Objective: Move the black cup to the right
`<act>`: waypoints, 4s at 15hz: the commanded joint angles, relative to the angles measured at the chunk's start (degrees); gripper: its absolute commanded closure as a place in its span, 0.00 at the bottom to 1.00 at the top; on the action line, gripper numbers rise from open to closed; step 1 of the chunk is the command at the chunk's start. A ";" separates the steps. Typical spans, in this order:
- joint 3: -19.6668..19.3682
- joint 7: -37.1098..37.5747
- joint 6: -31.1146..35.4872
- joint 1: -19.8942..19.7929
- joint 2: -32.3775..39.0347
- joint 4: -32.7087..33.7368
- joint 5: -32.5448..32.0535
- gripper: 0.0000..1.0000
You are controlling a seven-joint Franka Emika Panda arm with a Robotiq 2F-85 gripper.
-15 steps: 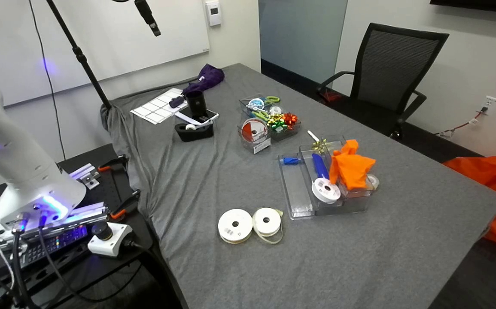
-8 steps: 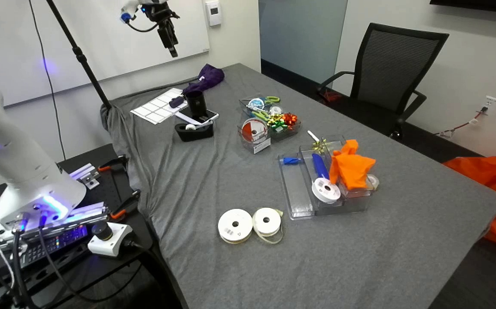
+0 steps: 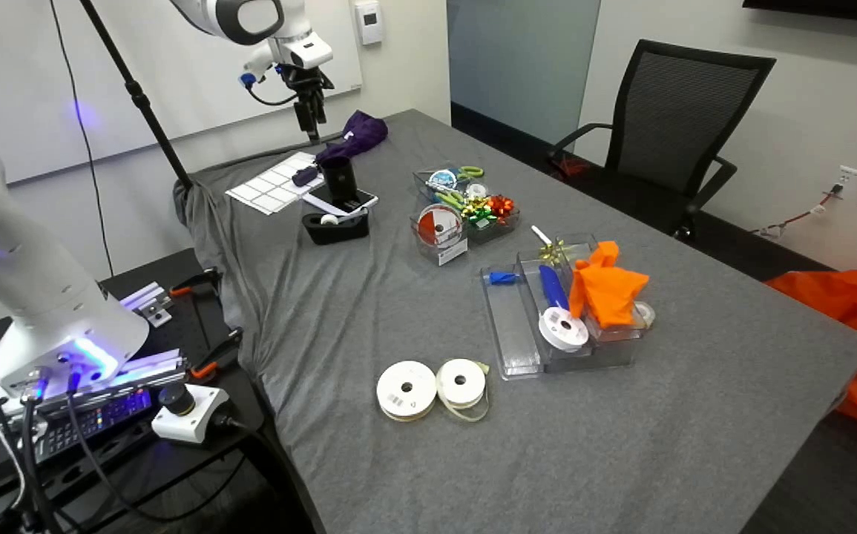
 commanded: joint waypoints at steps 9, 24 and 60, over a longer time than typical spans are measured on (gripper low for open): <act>-4.49 2.18 4.47 3.26 4.72 0.38 -3.51 0.00; -5.73 8.31 8.83 6.79 16.69 5.48 0.41 0.00; -4.51 0.85 8.95 7.76 15.57 3.23 5.91 0.98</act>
